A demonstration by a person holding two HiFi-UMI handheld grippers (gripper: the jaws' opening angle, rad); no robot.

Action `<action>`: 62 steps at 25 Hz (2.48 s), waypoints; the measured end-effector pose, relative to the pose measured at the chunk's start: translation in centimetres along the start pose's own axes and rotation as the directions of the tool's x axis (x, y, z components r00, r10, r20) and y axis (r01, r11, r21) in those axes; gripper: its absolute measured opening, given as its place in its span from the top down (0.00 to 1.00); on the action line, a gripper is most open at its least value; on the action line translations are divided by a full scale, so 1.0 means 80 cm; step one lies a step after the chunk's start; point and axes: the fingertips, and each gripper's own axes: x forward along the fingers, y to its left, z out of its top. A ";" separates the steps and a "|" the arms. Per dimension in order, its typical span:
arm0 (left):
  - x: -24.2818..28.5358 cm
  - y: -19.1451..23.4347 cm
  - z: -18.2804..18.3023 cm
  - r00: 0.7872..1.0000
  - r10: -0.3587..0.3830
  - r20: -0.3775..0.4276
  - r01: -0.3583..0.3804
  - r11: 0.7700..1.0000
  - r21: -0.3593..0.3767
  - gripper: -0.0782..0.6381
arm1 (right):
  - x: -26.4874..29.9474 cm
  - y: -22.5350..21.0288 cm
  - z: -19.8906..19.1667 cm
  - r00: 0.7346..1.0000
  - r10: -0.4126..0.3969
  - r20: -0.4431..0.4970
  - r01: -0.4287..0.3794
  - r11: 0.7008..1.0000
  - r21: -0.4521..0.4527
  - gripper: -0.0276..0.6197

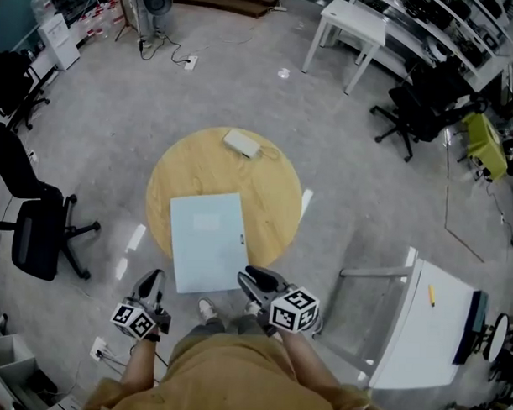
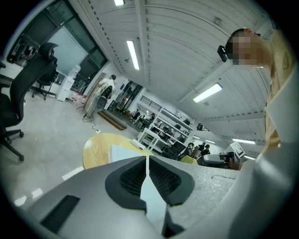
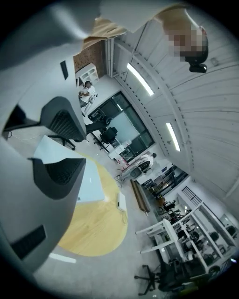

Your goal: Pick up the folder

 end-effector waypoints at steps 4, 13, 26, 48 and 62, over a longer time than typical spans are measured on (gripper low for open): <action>0.004 0.040 -0.035 0.996 -0.023 -0.081 0.018 0.998 -0.066 0.82 | 0.015 -0.050 -0.038 0.998 -0.044 -0.046 0.046 0.998 0.049 0.71; 0.028 0.095 -0.122 0.964 -0.132 -0.231 0.066 0.959 -0.274 0.52 | 0.032 -0.128 -0.109 0.986 -0.082 -0.145 0.112 0.971 0.210 0.60; 0.053 0.128 -0.196 0.891 -0.336 -0.304 0.133 0.836 -0.533 0.27 | 0.067 -0.156 -0.179 0.973 0.011 -0.230 0.073 0.934 0.351 0.49; 0.104 0.109 -0.235 0.788 -0.514 -0.339 0.187 0.724 -0.664 0.23 | 0.111 -0.198 -0.231 0.961 0.113 -0.251 0.068 0.787 0.613 0.44; 0.129 0.098 -0.242 0.768 -0.559 -0.312 0.243 0.706 -0.666 0.27 | 0.149 -0.174 -0.226 0.916 0.395 -0.076 -0.213 0.636 0.742 0.43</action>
